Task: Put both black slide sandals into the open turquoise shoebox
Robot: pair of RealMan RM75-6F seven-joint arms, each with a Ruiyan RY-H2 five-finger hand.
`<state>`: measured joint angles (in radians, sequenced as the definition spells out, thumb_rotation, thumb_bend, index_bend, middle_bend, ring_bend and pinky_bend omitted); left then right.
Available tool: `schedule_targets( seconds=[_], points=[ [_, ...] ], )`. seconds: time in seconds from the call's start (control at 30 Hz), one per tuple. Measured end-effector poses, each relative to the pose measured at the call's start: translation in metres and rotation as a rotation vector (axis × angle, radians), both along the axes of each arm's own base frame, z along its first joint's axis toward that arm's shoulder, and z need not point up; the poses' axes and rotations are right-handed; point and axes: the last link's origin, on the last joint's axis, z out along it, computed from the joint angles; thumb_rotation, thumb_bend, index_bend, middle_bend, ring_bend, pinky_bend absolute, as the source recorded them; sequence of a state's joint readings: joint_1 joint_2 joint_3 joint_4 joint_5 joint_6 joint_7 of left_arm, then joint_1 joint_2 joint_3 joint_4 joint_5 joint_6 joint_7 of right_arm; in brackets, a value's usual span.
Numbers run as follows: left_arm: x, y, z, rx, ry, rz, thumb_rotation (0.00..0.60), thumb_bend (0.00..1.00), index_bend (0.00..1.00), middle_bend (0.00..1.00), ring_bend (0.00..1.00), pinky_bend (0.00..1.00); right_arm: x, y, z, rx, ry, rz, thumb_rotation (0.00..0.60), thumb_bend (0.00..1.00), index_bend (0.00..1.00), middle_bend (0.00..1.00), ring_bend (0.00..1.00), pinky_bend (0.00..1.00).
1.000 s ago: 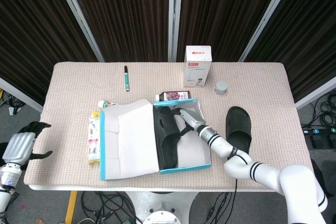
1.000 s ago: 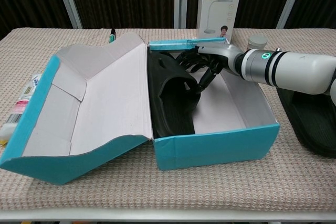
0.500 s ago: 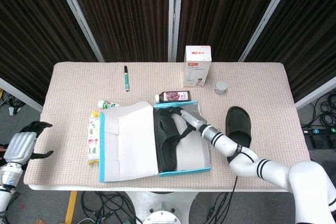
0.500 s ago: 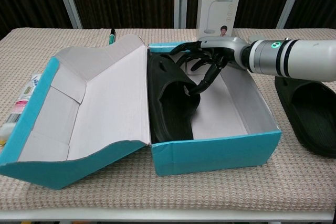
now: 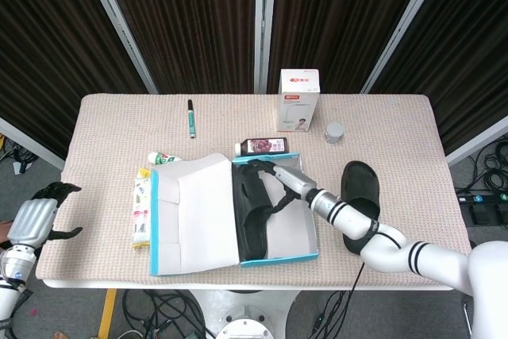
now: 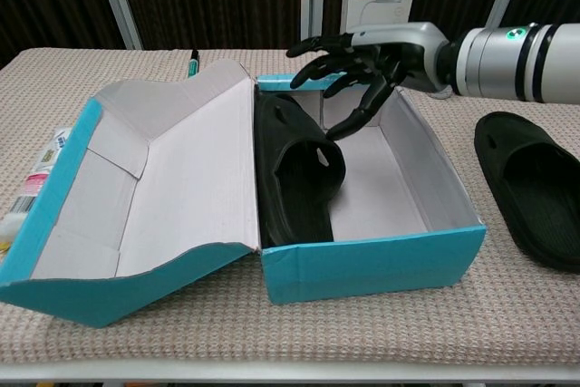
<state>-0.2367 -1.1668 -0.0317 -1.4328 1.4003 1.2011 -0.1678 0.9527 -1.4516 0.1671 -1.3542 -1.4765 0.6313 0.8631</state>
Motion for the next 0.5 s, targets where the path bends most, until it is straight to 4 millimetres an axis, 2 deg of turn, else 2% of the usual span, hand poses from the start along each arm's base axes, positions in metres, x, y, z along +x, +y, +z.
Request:
schedule_targets(
  seconds=[0.2,0.5],
  points=[
    [0.000,0.000,0.000,0.003,0.000,-0.004,0.600,0.14,0.22,0.19,0.12,0.20,0.010,0.003,0.043,-0.072,0.005,0.067,0.600,0.00,0.05,0.18,0.00,0.14],
    [-0.003,0.004,0.003,0.016,-0.007,-0.010,0.600,0.14,0.22,0.19,0.12,0.20,0.001,0.012,0.081,-0.265,0.221,0.164,0.600,0.00,0.05,0.17,0.00,0.14]
  ],
)
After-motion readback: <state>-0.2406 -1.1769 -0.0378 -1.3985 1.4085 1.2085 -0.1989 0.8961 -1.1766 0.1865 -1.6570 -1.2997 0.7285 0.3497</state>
